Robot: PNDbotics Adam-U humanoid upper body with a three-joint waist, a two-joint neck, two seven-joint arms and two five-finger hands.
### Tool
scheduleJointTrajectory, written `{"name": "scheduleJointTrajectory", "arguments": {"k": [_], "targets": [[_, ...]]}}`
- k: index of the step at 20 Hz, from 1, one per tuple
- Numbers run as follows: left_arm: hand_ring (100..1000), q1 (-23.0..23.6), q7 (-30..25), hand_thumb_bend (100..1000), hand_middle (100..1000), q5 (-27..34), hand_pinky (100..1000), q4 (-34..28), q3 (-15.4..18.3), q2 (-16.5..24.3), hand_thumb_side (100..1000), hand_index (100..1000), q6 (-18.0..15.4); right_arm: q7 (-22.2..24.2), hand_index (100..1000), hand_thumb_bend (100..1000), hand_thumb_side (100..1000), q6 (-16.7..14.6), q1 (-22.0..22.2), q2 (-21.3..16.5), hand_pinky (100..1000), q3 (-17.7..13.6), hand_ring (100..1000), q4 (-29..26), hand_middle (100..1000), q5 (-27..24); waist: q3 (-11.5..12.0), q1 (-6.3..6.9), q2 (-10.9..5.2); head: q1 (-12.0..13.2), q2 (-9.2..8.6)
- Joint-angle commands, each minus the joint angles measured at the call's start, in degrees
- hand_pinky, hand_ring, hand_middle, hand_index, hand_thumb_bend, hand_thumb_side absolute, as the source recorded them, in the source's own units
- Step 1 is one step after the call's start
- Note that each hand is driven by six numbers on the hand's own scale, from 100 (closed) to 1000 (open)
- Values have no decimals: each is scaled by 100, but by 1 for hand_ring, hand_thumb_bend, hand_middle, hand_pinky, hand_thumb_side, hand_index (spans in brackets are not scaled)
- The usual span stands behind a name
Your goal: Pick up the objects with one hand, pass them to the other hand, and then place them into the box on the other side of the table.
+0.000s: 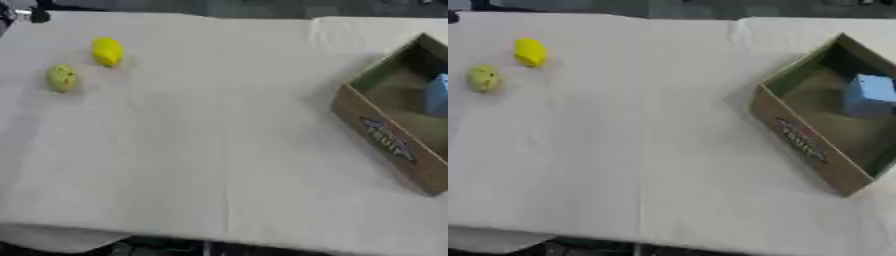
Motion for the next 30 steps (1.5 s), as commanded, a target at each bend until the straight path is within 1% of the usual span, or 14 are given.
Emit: {"name": "scheduleJointTrajectory", "arguments": {"k": [1,6,9,12,17,20,23,26,28,30], "targets": [[832,-229,-243,703,805,-361,836,321,14,15,509,851,-51,57,755,100,522,15,-66,-171,977,-28,817,-16,895,90,-2,61,-39,76,-11],[835,-362,-415,695,791,-542,834,686,51,-163,531,838,-156,-8,772,100,529,106,-53,-146,974,-34,812,26,888,198,-1,58,-31,91,-11],[836,-404,-539,694,786,-569,833,811,47,-226,545,839,-191,-47,776,100,526,125,-53,-141,974,-23,811,11,887,238,3,52,-27,161,-11],[837,-428,-722,697,784,-574,832,893,10,-269,538,839,-251,-59,775,100,526,137,-43,-136,973,-14,809,14,885,269,1,49,-26,199,-11],[834,-453,-1054,700,774,-640,825,1004,-38,-294,511,834,-321,-75,763,100,522,163,-33,-121,972,-4,805,30,881,322,1,45,-19,174,-11],[836,-458,-1188,684,775,-654,836,1042,-23,-289,503,834,-326,-77,768,100,521,172,-26,-101,971,-6,802,38,879,379,9,44,-7,134,-11],[839,-402,-1273,703,778,-621,839,1043,-10,-258,515,835,-322,-128,768,100,523,208,-9,-107,970,-19,797,66,872,433,5,51,7,132,-11],[838,-344,-1287,698,776,-607,837,1072,-4,-252,474,833,-327,-142,768,100,529,209,2,-94,971,-19,797,69,873,464,-2,55,16,123,-25],[836,-329,-1286,685,772,-625,834,1127,-19,-265,430,833,-336,-129,765,100,528,205,-2,-80,970,-13,795,67,871,469,-7,51,20,105,-31],[827,-328,-1254,652,764,-639,826,1182,-24,-294,379,830,-360,-133,758,100,527,199,-8,-69,968,-15,789,70,865,455,-12,45,27,113,-67]]}}
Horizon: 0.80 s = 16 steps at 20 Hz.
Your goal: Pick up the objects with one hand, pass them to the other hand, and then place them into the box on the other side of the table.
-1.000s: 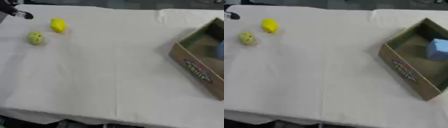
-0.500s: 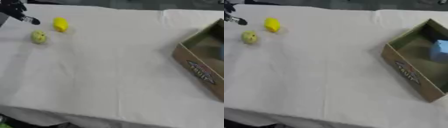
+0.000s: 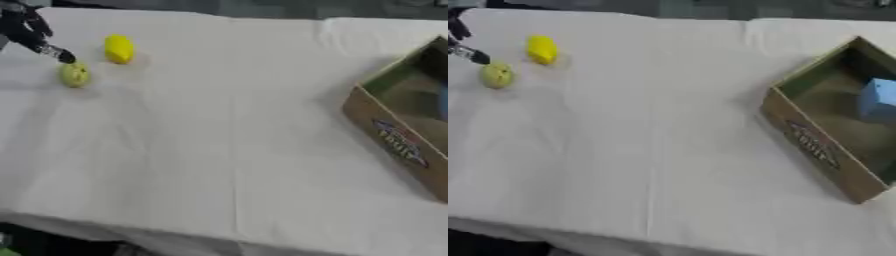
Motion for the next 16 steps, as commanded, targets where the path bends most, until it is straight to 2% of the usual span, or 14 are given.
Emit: {"name": "scheduleJointTrajectory", "arguments": {"k": [1,3,10,13,16], "targets": [[822,-75,49,637,760,-8,822,34,54,122,356,827,-39,-35,755,100,527,-3,-45,-136,967,-53,786,-23,862,9,-8,42,5,-6,-84],[814,-78,136,600,752,40,815,79,68,88,301,816,-51,-77,748,100,518,-1,-39,-134,966,-61,785,-8,860,6,-9,37,10,-2,-95],[793,-25,366,563,724,-127,777,37,-20,41,145,787,-75,-146,744,100,514,-137,4,-71,963,-56,772,-37,847,40,-28,32,28,-27,-78],[774,-31,500,532,710,-164,761,53,-6,-4,100,779,-78,-91,744,100,515,-131,6,-56,963,-52,772,-19,847,71,-39,25,42,3,-73],[762,-38,671,514,702,-156,758,84,2,-59,100,776,-71,-66,740,100,517,-112,-8,-37,963,-55,771,2,846,87,-47,19,65,45,-66]]}}
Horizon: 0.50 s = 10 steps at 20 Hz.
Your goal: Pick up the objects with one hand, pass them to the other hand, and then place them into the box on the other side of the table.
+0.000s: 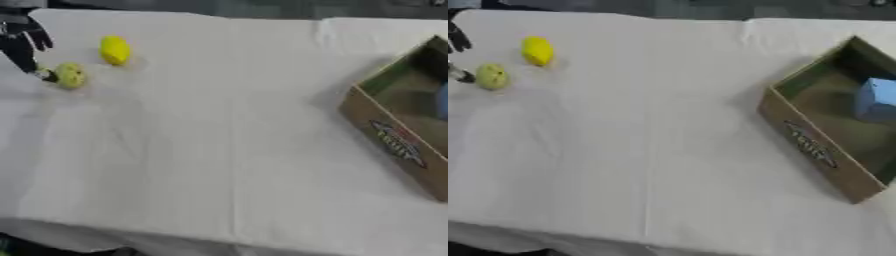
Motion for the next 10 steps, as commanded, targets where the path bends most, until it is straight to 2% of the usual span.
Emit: {"name": "scheduleJointTrajectory", "arguments": {"k": [1,10], "targets": [[760,-81,175,511,702,-8,757,-1,42,85,100,776,11,37,739,100,517,4,-56,-137,962,-50,770,-27,846,36,-10,18,11,41,-20],[745,-122,596,464,690,-175,743,337,141,-91,100,756,146,88,732,100,519,13,-90,-62,963,-46,770,9,845,108,-68,0,95,61,-31]]}}
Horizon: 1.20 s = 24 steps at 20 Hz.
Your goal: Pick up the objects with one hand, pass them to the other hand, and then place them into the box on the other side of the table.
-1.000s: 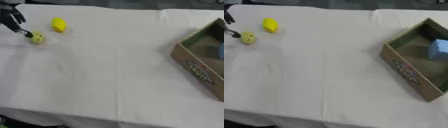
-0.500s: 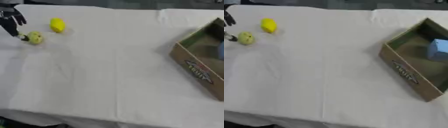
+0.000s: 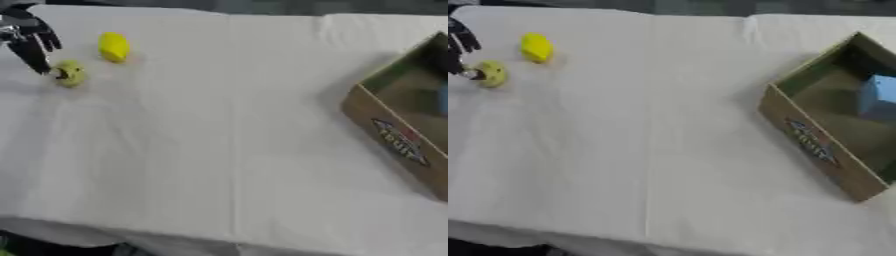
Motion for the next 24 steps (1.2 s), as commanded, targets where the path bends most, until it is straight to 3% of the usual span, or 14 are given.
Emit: {"name": "scheduleJointTrajectory", "arguments": {"k": [1,15,24], "targets": [[747,-121,137,469,692,-74,744,84,111,102,100,757,38,24,732,100,520,-6,-61,-113,963,-48,769,-24,845,57,-16,-1,30,16,-28],[765,-275,284,456,706,-715,746,609,203,-119,100,757,219,105,737,100,527,10,-86,-14,964,-29,769,24,844,163,-52,-4,107,156,1],[755,-346,561,343,677,-1158,729,769,242,-258,100,725,339,164,738,100,524,2,-72,39,969,-20,773,54,848,230,-67,-21,145,212,-27]]}}
